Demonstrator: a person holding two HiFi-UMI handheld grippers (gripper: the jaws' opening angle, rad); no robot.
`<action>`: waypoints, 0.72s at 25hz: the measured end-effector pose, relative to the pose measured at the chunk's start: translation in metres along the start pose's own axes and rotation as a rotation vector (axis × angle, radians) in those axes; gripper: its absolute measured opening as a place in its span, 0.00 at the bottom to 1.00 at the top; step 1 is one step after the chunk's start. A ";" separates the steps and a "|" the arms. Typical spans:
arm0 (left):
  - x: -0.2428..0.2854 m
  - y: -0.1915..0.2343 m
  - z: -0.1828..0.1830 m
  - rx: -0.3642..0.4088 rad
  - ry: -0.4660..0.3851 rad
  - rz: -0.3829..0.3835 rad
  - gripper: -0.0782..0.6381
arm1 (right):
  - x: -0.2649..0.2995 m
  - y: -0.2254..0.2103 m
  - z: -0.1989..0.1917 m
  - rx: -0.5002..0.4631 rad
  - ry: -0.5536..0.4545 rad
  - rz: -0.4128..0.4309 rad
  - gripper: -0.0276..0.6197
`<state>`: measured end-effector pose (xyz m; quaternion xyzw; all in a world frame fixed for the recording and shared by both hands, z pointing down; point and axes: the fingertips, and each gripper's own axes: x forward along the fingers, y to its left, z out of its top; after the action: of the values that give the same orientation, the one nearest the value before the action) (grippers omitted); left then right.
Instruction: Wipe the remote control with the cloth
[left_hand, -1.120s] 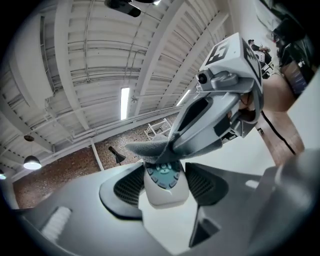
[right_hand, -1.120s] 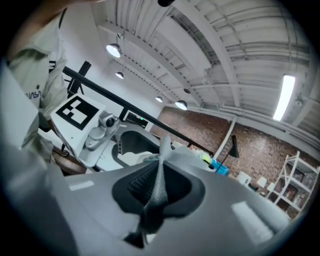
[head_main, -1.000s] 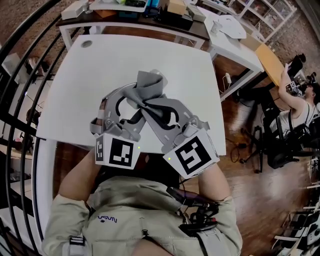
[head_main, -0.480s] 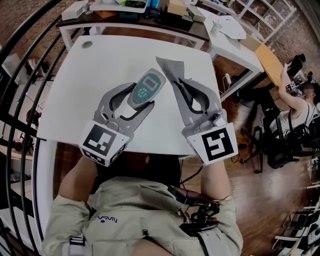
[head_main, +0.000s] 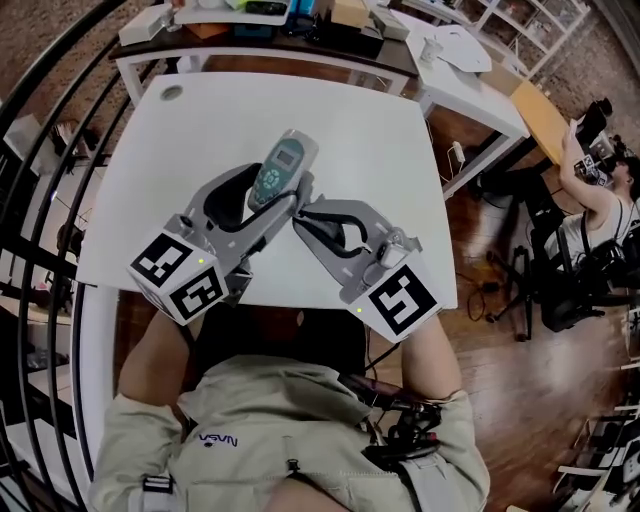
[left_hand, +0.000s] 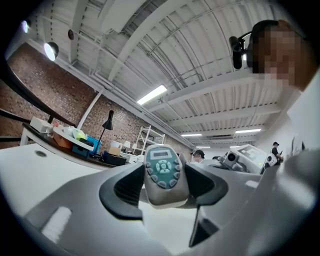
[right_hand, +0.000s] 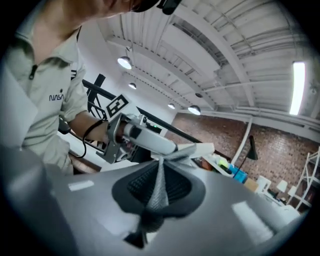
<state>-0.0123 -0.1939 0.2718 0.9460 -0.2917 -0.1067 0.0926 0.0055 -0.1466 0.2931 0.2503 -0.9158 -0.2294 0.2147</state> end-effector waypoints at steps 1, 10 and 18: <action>0.000 0.000 0.001 -0.012 -0.002 -0.004 0.49 | 0.000 -0.002 0.000 0.000 -0.011 -0.004 0.07; 0.004 -0.025 -0.002 -0.082 0.000 -0.107 0.49 | -0.036 -0.098 -0.014 0.276 -0.177 -0.355 0.07; 0.006 -0.032 0.008 -0.259 -0.027 -0.173 0.49 | -0.013 -0.057 0.015 0.142 -0.283 -0.185 0.07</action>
<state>0.0077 -0.1724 0.2555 0.9462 -0.1944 -0.1637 0.2002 0.0287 -0.1784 0.2471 0.3131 -0.9239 -0.2156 0.0436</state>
